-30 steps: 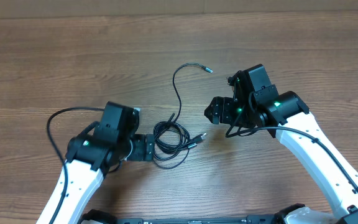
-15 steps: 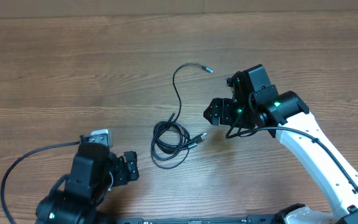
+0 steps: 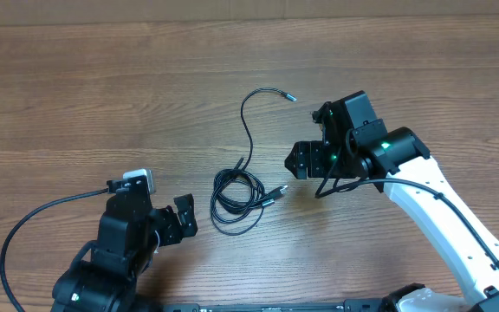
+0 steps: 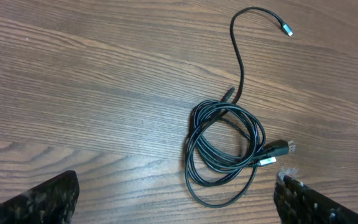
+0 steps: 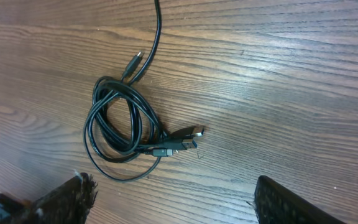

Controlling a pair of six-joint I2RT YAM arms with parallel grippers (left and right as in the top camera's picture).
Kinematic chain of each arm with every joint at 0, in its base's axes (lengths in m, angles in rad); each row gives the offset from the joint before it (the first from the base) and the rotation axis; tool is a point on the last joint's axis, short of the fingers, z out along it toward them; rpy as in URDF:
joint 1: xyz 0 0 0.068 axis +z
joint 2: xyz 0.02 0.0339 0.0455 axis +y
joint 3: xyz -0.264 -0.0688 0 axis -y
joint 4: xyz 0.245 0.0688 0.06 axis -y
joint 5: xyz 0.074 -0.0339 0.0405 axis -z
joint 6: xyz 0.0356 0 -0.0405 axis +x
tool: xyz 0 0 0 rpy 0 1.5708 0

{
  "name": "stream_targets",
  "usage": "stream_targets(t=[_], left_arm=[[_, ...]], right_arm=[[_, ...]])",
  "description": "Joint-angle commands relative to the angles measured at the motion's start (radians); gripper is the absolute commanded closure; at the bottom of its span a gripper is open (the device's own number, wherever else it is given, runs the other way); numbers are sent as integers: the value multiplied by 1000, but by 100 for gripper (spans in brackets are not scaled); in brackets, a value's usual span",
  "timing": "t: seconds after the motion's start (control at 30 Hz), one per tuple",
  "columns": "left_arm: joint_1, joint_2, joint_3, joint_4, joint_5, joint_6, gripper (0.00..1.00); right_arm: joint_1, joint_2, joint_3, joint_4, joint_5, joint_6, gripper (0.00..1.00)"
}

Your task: Untangle cables

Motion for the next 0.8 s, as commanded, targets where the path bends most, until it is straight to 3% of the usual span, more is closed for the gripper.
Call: stream_targets(t=[0.0,0.4,0.77], left_arm=[[-2,29,-9,23,24,47,0],[-2,147,-9,39,64,69,0],[-2,148,-9,40,75,76,1]], right_arm=[[27,-21,22,2,39,-23,18],[62,-21,22,18,46,-23,18],[66,-21,22,17,47,-23,18]])
